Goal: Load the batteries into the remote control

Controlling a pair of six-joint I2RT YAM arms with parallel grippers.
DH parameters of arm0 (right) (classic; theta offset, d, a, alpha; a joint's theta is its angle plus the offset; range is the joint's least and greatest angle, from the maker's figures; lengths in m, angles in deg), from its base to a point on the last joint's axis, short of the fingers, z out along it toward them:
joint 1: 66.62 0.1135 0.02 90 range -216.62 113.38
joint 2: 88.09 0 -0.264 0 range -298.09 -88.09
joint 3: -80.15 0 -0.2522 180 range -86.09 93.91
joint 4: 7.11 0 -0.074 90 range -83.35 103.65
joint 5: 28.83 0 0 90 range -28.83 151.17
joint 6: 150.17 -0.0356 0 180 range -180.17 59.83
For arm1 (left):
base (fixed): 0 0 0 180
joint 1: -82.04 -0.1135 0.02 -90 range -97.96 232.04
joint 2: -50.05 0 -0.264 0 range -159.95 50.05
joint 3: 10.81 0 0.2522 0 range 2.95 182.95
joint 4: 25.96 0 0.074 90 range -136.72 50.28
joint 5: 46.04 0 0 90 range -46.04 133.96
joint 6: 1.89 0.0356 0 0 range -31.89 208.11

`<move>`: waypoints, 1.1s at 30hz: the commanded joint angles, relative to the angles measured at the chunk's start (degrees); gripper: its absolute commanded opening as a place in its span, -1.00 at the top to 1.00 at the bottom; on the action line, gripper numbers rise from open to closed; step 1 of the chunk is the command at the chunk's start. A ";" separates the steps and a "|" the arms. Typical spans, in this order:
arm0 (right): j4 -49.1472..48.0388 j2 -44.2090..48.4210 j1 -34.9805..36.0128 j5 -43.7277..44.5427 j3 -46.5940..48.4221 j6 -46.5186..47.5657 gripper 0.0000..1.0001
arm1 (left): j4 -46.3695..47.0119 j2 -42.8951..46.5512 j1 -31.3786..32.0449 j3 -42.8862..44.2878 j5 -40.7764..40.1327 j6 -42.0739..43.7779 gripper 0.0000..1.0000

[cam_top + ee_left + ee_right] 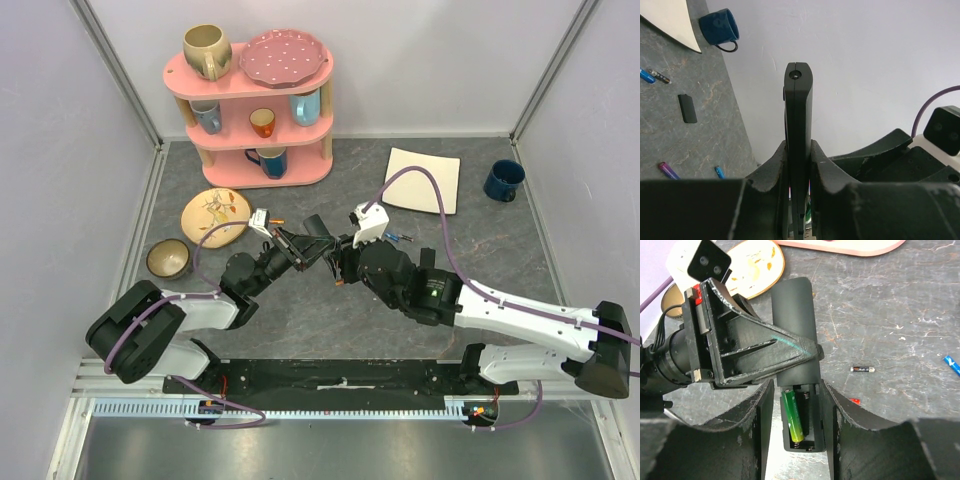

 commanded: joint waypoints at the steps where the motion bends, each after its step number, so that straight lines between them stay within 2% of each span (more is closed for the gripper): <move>1: 1.20 -0.19 -0.25 3.69 3.52 1.48 0.02 | 10.81 -0.56 0.48 -0.24 0.24 0.29 0.96; 13: 5.33 5.96 -0.34 2.37 4.58 0.43 -0.06 | 11.60 -1.27 0.48 -0.86 0.42 0.11 0.96; 16: 5.77 8.86 -1.82 1.24 0.90 -4.48 -0.28 | 12.92 -1.44 0.39 -1.21 0.86 -0.50 0.96; 22: 4.02 9.74 -10.26 -18.94 -4.46 -11.69 -0.41 | 14.77 -1.00 0.39 -1.56 1.91 -1.56 0.96; 29: -6.26 10.54 -14.75 -32.32 -10.09 -17.76 -0.50 | 15.29 -0.21 0.39 -1.83 3.76 -1.38 0.96; 33: -8.90 9.75 -15.98 -35.94 -11.76 -19.96 -0.51 | 15.65 0.23 0.31 -2.09 3.93 -1.12 0.96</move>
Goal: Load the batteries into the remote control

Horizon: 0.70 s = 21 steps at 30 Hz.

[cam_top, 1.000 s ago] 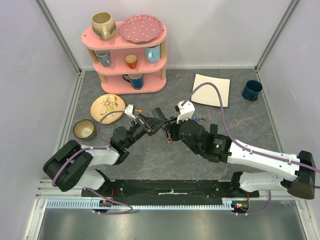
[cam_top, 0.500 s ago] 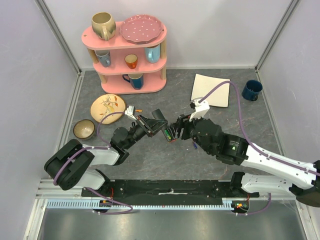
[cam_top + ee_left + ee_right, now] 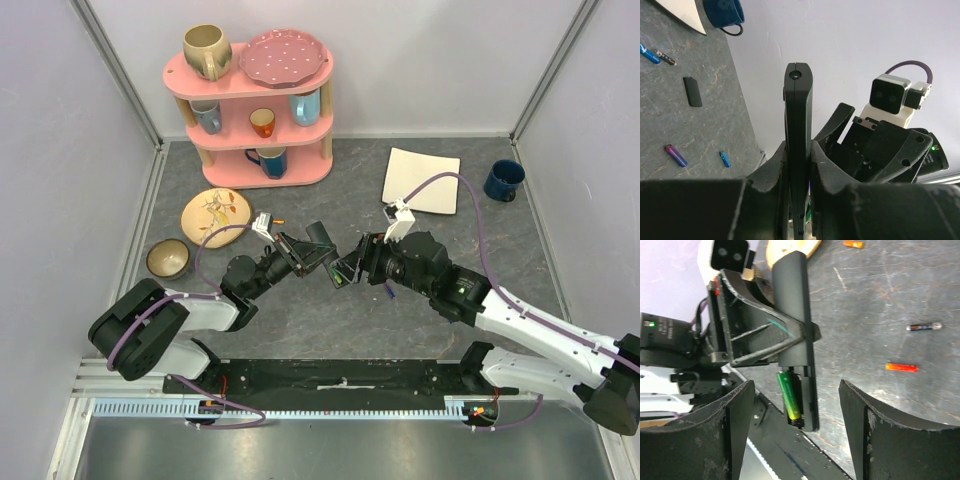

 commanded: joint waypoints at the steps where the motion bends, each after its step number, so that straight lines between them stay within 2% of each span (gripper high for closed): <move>1: -8.77 -0.11 -1.27 -8.38 -1.45 -4.68 -0.51 | 14.77 1.30 0.15 -0.61 1.40 -0.66 0.96; 21: -17.30 -1.87 -5.40 -11.29 -7.43 -13.91 -0.47 | 16.97 1.21 0.15 -0.34 1.31 0.66 0.96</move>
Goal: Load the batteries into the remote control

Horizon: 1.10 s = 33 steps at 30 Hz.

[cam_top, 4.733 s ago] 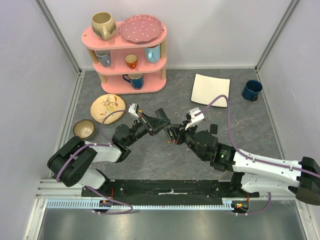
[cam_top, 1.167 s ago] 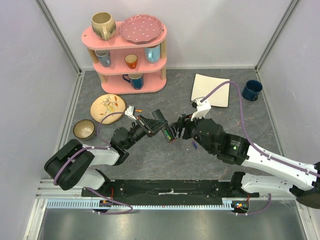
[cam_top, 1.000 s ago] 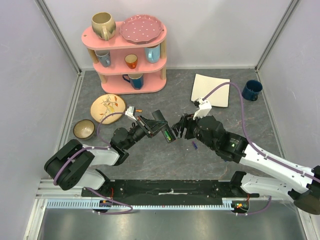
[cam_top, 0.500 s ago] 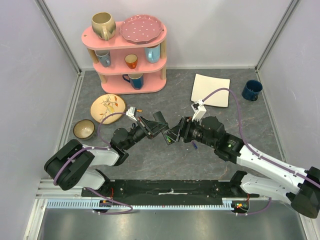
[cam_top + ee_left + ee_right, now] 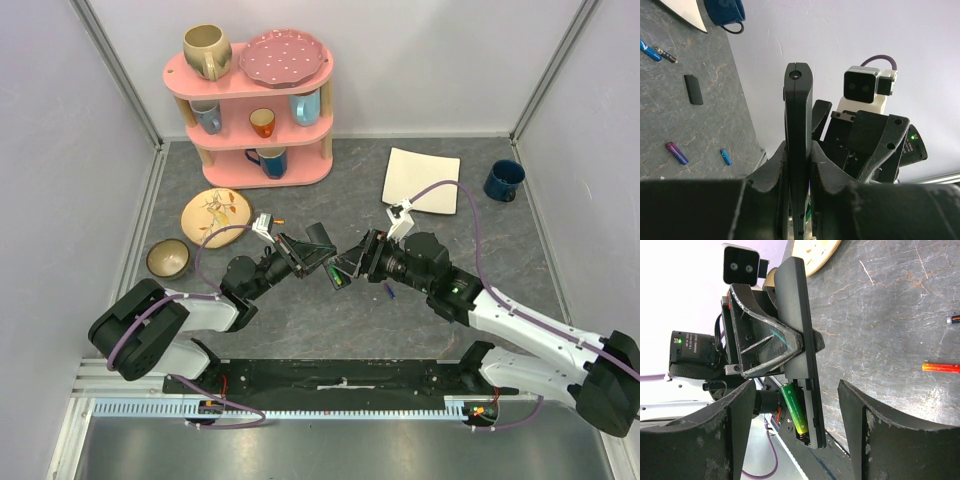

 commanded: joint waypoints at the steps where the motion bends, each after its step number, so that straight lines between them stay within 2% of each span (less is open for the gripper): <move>1: -3.99 -0.60 -0.73 -1.54 -1.04 -3.31 -0.47 | 16.99 1.17 0.15 0.01 0.81 0.75 0.96; 33: -5.05 -3.68 -1.78 -2.25 -2.28 -6.57 -0.39 | 17.87 1.17 0.15 0.01 -0.33 1.71 0.96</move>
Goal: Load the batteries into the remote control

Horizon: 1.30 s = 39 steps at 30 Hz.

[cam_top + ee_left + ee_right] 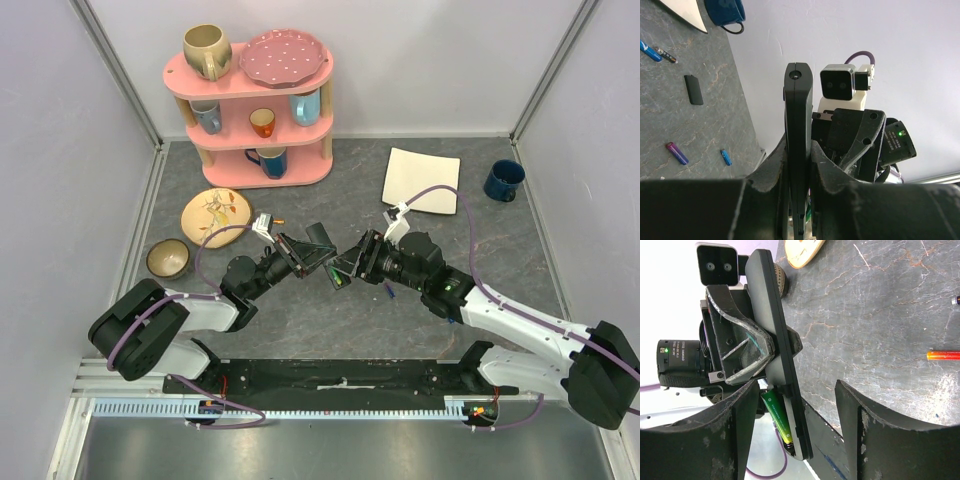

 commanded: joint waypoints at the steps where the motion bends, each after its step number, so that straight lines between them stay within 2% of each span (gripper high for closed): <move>1: -1.82 -0.07 -0.62 0.09 -0.48 -1.39 -0.39 | 17.76 1.17 0.15 0.01 -0.27 1.67 0.96; 39: -4.45 0.19 -0.71 -1.75 -4.53 -2.97 -0.25 | 17.50 2.40 0.15 2.73 -2.55 2.37 0.96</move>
